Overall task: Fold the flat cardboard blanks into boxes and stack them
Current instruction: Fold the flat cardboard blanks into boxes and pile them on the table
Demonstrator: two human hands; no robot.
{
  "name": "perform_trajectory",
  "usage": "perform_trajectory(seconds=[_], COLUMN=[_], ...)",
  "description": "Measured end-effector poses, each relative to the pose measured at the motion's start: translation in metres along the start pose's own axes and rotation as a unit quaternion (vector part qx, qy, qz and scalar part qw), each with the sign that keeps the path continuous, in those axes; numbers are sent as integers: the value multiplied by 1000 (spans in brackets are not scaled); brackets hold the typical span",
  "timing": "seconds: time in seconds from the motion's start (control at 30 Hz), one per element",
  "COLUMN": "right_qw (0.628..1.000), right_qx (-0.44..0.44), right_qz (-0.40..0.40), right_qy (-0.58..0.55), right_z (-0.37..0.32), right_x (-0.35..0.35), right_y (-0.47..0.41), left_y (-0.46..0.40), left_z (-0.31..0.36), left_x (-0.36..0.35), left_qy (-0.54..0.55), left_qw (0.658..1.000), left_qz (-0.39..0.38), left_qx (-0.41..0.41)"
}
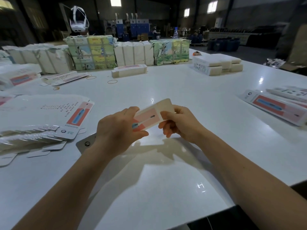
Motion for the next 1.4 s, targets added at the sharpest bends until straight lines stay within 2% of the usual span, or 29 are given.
perform_trajectory(seconds=[0.07, 0.13, 0.2, 0.37, 0.63, 0.83, 1.0, 1.23, 1.4], right_qw=[994, 971, 956, 965, 949, 939, 949, 964, 957], right_qx=[16, 59, 99, 120, 157, 154, 141, 152, 174], right_qz=[99, 228, 277, 221, 220, 181, 213, 183, 166], right_qy=[-43, -35, 9, 74, 165, 247, 182, 120, 161], right_z=[-1, -4, -10, -14, -23, -24, -24, -27, -32], right_x=[11, 26, 26, -2, -10, -17, -11, -16, -19], right_y=[2, 11, 19, 20, 26, 23, 24, 23, 25], left_y=[0, 0, 0, -1, -1, 1, 1, 0, 1], left_z=[-8, -16, -22, -24, -12, -12, -10, -6, -8], left_x=[3, 4, 4, 2, -11, -14, -14, -12, -8], left_qy=[8, 6, 8, 10, -1, -15, -4, 14, 33], left_qw=[1000, 999, 999, 999, 999, 997, 998, 999, 999], left_qz=[11, 13, 13, 21, -28, -54, -41, -23, -14], left_qx=[17, 36, 47, 50, 38, 49, 44, 18, 8])
Point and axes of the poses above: each hand's wrist, its own y-axis away from the middle knuckle, its own x-axis out of the back of the hand, z = x × y, the point moved 8 cm from there along -y, towards the middle knuckle, and after that the axes turned 14 degrees about y, right-handed, at the moved point
